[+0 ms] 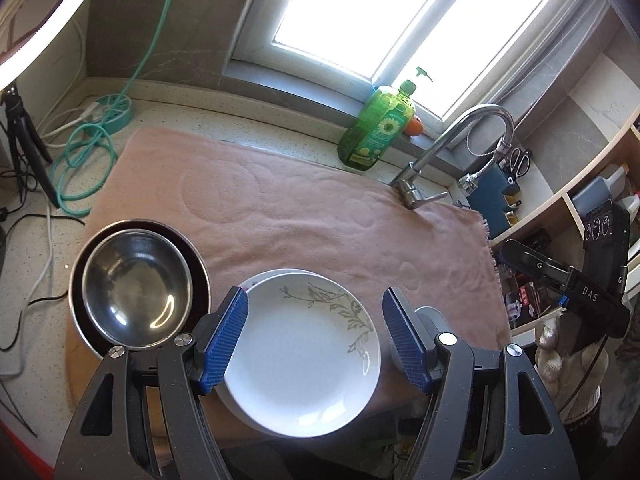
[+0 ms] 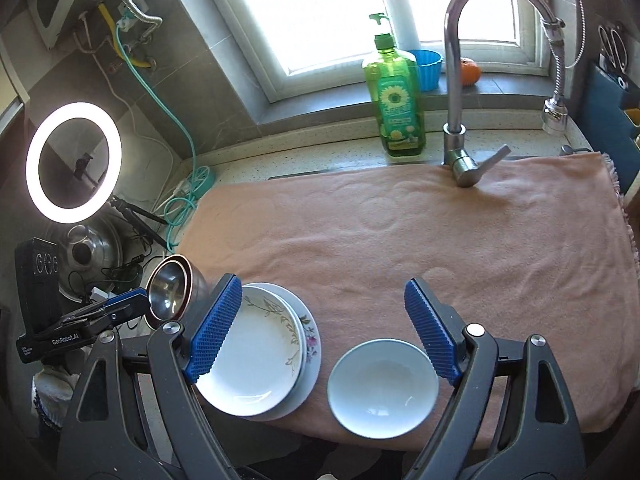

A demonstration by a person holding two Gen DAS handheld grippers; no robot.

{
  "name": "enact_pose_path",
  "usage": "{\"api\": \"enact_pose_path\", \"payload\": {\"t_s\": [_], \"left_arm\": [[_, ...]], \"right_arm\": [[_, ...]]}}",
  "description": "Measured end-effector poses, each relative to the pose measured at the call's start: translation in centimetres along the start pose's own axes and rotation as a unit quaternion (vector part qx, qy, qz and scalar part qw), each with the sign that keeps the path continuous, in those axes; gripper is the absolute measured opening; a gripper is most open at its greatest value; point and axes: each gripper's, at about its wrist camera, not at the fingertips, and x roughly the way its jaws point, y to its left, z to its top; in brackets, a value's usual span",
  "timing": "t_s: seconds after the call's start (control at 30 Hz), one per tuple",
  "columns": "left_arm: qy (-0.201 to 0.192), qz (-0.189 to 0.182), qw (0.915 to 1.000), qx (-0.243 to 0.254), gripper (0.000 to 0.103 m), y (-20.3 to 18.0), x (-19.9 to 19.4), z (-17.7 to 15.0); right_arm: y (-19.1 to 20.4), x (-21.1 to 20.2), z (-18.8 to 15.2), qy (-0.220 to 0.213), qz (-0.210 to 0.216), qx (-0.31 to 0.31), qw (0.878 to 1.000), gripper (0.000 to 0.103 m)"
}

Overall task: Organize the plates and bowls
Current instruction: 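Open both tools and move them to the pale blue bowl, then close both tools on the rim of the pale blue bowl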

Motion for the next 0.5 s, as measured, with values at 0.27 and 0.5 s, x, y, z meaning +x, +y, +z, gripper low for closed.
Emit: {"api": "enact_pose_path", "payload": {"t_s": [0.27,0.5], "left_arm": [[0.037,-0.031,0.9984,0.027,0.070,-4.3,3.6,-1.8],[0.077,-0.045,0.9944,0.057,0.070,-7.5,6.9,-3.6]], "right_arm": [[-5.2,-1.5,-3.6,0.001,-0.056,0.026,0.998,0.086],[-8.9,-1.2,-6.4,0.020,-0.068,0.063,0.995,0.086]]}}
